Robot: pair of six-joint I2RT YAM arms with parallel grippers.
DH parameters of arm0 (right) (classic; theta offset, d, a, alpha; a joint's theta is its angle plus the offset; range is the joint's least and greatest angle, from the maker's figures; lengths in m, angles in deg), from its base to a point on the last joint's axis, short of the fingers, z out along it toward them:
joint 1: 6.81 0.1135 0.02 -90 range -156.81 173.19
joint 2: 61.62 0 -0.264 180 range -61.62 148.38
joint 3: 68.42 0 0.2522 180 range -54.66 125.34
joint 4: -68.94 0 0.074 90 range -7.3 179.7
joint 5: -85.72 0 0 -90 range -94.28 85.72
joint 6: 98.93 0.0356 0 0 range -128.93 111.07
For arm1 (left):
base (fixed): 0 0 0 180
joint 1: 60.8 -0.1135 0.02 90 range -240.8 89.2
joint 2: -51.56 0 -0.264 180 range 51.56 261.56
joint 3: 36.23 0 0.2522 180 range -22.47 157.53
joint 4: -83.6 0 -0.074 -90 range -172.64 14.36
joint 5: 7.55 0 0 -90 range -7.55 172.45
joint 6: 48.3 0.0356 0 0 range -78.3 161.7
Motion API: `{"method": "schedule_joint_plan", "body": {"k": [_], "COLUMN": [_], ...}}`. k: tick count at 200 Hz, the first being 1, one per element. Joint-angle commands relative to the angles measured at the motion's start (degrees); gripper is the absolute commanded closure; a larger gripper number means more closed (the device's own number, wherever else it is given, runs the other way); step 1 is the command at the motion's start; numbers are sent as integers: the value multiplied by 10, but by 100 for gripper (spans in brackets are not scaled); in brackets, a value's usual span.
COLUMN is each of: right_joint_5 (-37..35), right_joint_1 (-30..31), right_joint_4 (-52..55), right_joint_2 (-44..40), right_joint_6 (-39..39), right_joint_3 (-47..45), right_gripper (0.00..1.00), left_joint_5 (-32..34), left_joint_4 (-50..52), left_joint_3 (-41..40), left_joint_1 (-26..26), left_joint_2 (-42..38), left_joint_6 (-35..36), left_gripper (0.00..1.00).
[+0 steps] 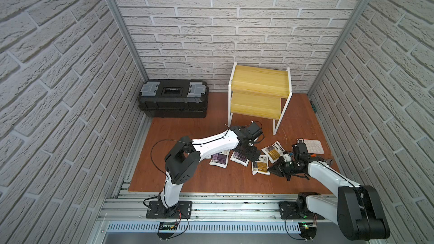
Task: Place the bagged coffee beans on the shelf by color
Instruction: Pick up the bagged coffee beans at the center of the board.
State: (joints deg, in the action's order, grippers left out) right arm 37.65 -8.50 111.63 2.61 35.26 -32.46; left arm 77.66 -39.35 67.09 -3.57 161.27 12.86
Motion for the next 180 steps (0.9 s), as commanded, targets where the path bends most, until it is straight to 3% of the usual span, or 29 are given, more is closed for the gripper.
{"method": "schedule_joint_plan", "body": {"k": [1, 43, 78, 129, 180], "right_joint_5": [15, 39, 53, 55, 43], "right_joint_1": [3, 5, 14, 49, 122], "right_joint_4": [67, 129, 156, 168, 137], "right_joint_2": [-55, -157, -189, -165, -104], "right_joint_6": [4, 38, 58, 73, 120], "right_joint_3": [21, 51, 102, 222, 385], "right_gripper": [97, 97, 97, 97, 97], "left_joint_5": [18, 39, 47, 57, 55], "left_joint_4": [-10, -11, -13, -8, -10], "left_joint_3": [-6, -12, -4, 24, 60], "left_joint_1": [-19, -59, -92, -137, -197], "left_joint_2": [-73, -155, -205, -244, -281], "left_joint_6": [-32, -54, -58, -59, -61], "left_gripper": [1, 2, 2, 2, 2]}}
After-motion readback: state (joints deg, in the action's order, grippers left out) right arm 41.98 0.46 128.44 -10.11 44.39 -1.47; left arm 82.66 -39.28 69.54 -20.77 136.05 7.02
